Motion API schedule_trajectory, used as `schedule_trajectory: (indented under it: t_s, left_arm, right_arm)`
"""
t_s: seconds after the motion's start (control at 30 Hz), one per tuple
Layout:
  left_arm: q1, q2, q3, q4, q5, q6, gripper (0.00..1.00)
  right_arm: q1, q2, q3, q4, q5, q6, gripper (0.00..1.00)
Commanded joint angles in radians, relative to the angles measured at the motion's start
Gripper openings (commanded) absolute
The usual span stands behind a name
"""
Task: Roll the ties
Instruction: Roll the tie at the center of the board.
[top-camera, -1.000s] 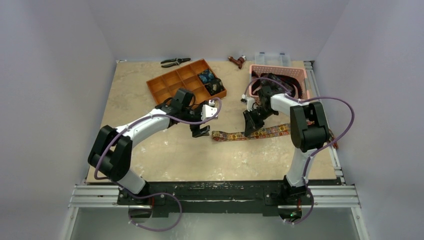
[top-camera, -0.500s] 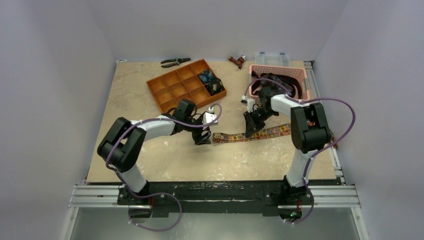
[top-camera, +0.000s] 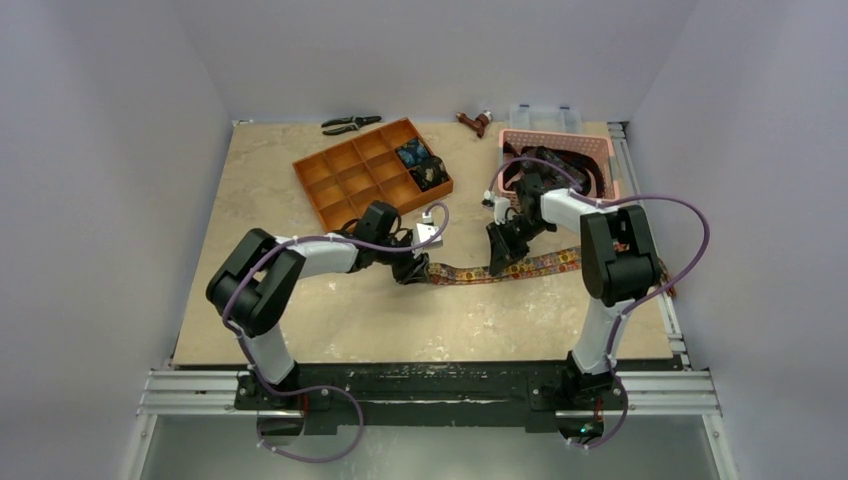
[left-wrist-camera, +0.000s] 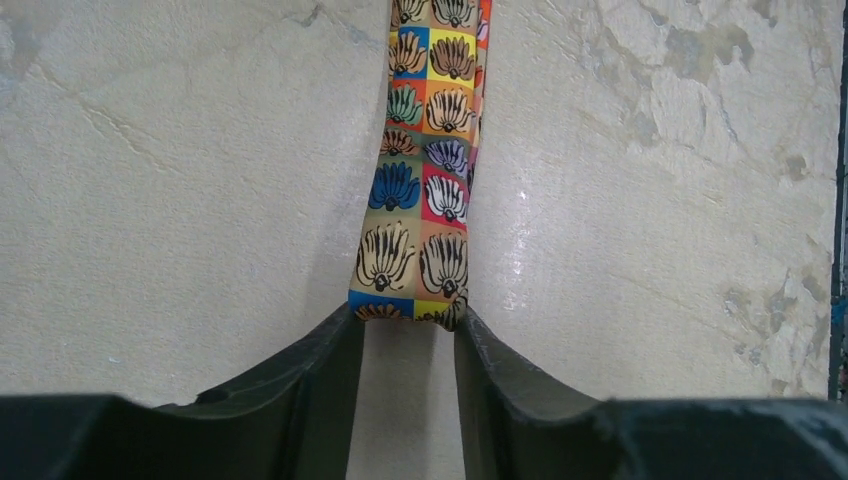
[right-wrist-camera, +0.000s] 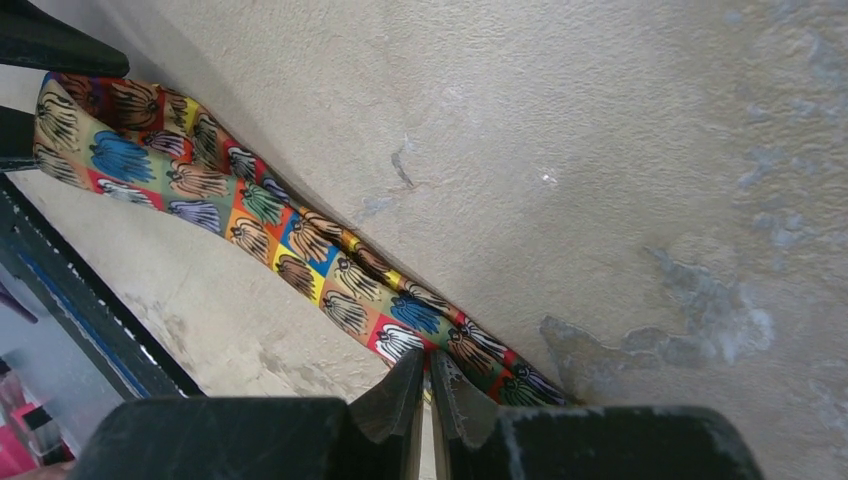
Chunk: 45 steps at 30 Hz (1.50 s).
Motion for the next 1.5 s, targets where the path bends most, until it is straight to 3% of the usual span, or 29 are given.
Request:
schedule_trajectory:
  t_s: [0.0, 0.2, 0.37, 0.53, 0.77, 1.1, 1.47]
  left_arm:
    - [0.001, -0.041, 0.01, 0.059, 0.023, -0.002, 0.33]
    - [0.001, -0.087, 0.049, 0.014, 0.065, 0.005, 0.22]
    - [0.0, -0.078, 0.076, -0.036, 0.051, 0.066, 0.22]
    - [0.001, -0.062, 0.084, -0.098, 0.038, 0.102, 0.24]
    - [-0.001, -0.028, 0.073, -0.12, 0.018, 0.137, 0.24]
    - [-0.024, -0.014, 0.109, -0.133, 0.017, 0.13, 0.24]
    - [-0.047, 0.048, 0.165, -0.15, -0.021, 0.086, 0.24]
  right_arm:
    - [0.041, 0.034, 0.017, 0.043, 0.029, 0.013, 0.09]
    - [0.086, 0.069, 0.054, 0.091, -0.01, 0.072, 0.11]
    - [0.104, 0.094, 0.08, 0.118, -0.047, 0.109, 0.11]
    - [0.102, 0.061, 0.079, 0.05, -0.058, 0.041, 0.15]
    - [0.098, -0.023, 0.08, 0.036, -0.211, 0.057, 0.35]
    - [0.111, 0.03, 0.108, 0.131, -0.374, 0.208, 0.47]
    - [0.151, 0.113, 0.141, 0.15, -0.347, 0.226, 0.48]
